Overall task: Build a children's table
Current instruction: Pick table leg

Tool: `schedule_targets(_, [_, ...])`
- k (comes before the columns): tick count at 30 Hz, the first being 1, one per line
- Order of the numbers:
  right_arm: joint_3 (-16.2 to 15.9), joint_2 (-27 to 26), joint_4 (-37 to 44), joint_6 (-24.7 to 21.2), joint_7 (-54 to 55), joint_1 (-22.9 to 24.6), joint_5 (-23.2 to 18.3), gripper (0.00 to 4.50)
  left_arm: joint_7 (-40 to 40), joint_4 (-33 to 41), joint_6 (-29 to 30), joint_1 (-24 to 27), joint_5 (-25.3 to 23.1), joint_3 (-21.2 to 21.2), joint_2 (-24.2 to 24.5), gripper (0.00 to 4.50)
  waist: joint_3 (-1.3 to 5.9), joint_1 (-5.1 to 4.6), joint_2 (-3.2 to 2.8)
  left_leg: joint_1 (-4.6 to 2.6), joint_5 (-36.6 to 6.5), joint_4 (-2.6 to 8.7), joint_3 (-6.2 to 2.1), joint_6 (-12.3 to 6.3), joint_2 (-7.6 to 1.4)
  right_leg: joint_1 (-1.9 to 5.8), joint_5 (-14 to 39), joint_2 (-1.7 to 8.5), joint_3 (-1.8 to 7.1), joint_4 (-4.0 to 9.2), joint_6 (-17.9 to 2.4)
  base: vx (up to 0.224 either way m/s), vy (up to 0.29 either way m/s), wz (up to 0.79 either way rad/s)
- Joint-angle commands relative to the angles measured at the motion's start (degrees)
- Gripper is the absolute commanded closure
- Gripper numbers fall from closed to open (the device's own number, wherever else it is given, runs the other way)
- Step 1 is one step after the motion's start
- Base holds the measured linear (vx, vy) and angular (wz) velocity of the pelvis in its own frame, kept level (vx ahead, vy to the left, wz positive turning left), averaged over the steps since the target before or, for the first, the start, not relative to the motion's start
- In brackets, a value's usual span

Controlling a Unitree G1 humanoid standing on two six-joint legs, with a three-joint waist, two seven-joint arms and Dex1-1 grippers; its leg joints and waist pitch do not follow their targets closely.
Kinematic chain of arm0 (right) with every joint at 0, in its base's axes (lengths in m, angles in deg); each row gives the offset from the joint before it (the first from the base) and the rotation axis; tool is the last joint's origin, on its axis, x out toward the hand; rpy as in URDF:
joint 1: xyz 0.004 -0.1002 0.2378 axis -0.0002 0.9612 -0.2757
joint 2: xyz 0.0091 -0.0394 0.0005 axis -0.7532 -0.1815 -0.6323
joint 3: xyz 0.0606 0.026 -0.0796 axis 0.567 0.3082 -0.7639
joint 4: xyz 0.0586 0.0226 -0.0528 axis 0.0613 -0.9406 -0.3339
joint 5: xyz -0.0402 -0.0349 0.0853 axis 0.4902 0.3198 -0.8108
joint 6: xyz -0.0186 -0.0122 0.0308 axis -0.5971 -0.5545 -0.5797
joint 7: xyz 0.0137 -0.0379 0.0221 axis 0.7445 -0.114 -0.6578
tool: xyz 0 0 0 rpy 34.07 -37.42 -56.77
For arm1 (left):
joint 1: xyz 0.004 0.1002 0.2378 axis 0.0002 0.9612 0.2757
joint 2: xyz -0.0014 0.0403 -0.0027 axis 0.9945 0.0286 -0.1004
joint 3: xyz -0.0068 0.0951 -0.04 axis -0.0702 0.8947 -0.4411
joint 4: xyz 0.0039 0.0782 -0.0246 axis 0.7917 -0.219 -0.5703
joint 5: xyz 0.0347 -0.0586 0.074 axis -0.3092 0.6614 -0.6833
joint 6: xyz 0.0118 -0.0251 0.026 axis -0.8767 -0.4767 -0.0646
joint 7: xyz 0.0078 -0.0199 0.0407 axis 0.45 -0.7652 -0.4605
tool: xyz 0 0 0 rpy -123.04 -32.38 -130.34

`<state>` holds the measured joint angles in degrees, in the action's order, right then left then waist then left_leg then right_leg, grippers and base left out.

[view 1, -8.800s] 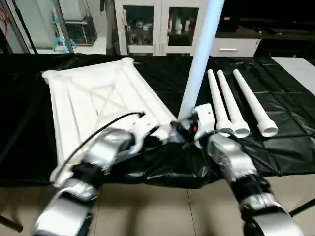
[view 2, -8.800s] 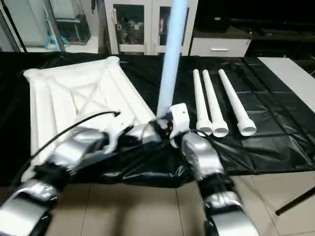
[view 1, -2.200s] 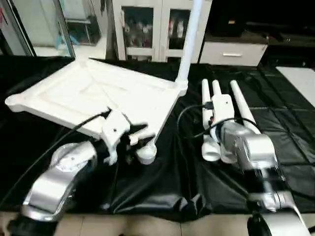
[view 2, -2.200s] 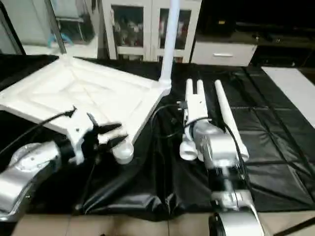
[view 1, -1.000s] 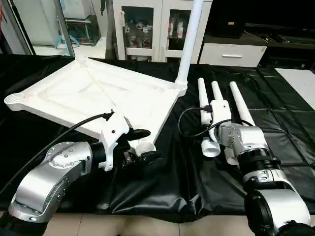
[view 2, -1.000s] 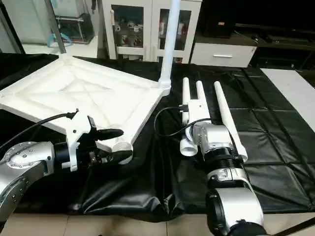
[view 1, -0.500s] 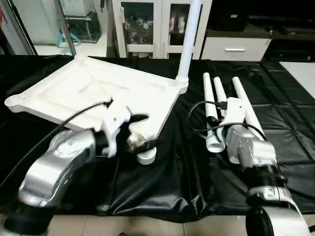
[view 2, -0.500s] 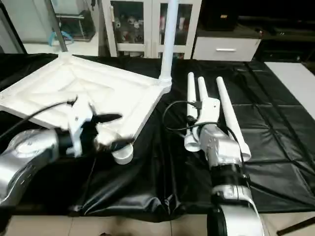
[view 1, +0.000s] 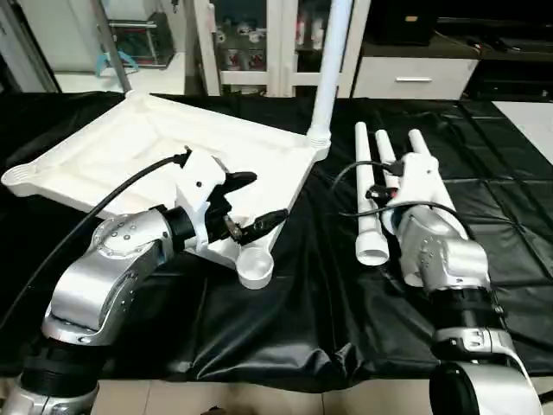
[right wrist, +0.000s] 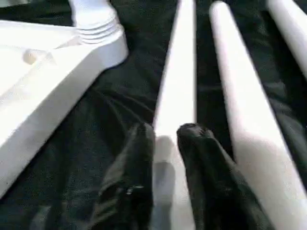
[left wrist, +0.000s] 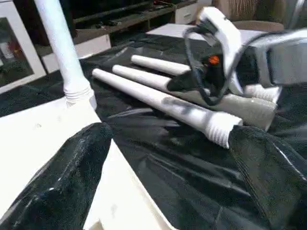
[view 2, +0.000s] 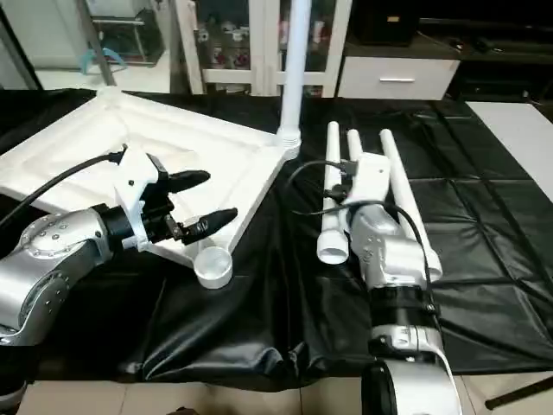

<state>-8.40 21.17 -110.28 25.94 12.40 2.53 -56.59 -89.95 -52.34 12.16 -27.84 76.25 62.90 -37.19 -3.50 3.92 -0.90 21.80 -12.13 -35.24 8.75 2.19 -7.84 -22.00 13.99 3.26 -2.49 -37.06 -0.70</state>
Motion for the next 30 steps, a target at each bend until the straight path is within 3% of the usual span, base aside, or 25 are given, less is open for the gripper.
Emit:
schedule_targets(1, [-1.4, 1.2, 0.7, -2.8, 0.0, -2.0, 1.0, 3.26, -1.3, 1.8, 1.0, 0.2, 0.4, 1.0, 0.8, 0.0, 3.98, 0.3, 0.23, -1.08, 2.3, 4.09, -1.16, -1.88, -4.45, 2.87, -9.1, 5.05, 2.89, 3.13, -14.5, 0.0, 0.0, 0.0])
schedule_targets(5, [-3.7, 2.2, 1.6, -12.1, 2.1, -5.2, 2.8, 2.96, -1.5, 2.3, 1.5, 0.4, 0.6, 1.3, 1.2, 0.0, 3.98, 0.65, 0.36, -1.01, 3.3, 4.01, -1.07, -1.73, -4.31, 2.92, -9.5, 5.0, 2.97, 3.06, -14.0, 0.0, 0.0, 0.0])
schedule_targets(8, [-3.6, 1.8, 1.7, -14.8, 2.6, -6.5, 2.7, 2.7, -1.6, 2.4, 1.6, 0.7, 0.6, 1.2, 1.5, 0.0, 4.05, 0.89, 0.36, -1.07, 3.4, 3.98, -1.05, -1.21, -4.33, 2.88, -9.9, 5.08, 2.99, 3.01, -13.6, 0.0, 0.0, 0.0])
schedule_targets(14, [-1.9, 0.9, 0.6, -15.9, 4.5, -7.6, 1.9, 2.28, -1.8, 2.7, 2.0, 1.2, 0.3, 1.2, 2.2, 0.0, 4.18, 1.24, 0.2, -1.16, 3.2, 4.02, -1.05, 0.67, -4.3, 2.83, -10.8, 5.01, 2.96, 2.86, -12.7, 0.0, 0.0, 0.0])
schedule_targets(15, [-1.2, 1.1, 0.0, -17.1, 5.1, -8.2, 1.7, 2.05, -2.4, 3.2, 2.7, 1.2, 0.7, 1.1, 2.7, 0.0, 4.19, 1.32, 0.14, -1.17, 3.1, 4.04, -1.07, 0.99, -4.26, 2.86, -10.9, 5.01, 2.97, 2.83, -12.5, 0.0, 0.0, 0.0])
schedule_targets(22, [0.7, 1.4, -0.1, -20.6, 6.0, -8.9, 1.5, 1.53, -3.1, 3.4, 3.4, 0.7, 0.5, 1.5, 3.9, 0.0, 4.23, 1.52, -0.04, -1.06, 3.2, 4.01, -1.11, 1.91, -4.12, 2.95, -11.5, 4.99, 2.91, 2.74, -11.9, 0.0, 0.0, 0.0])
schedule_targets(29, [0.4, 1.7, -2.3, -20.9, 5.5, -8.1, 1.6, 1.03, -3.7, 4.0, 4.8, 1.0, 1.2, 1.4, 4.8, 0.0, 4.28, 1.53, 0.05, -1.07, 2.7, 4.01, -1.08, 2.53, -4.11, 3.04, -11.2, 5.05, 2.86, 2.77, -12.3, 0.0, 0.0, 0.0])
schedule_targets(30, [0.2, 1.8, -2.5, -21.5, 5.2, -7.9, 1.6, 0.95, -3.9, 4.1, 4.9, 1.1, 1.0, 1.7, 5.2, 0.0, 4.25, 1.54, 0.33, -1.03, 2.6, 4.05, -1.07, 2.31, -4.13, 3.09, -10.9, 5.08, 2.89, 2.77, -12.3, 0.0, 0.0, 0.0])
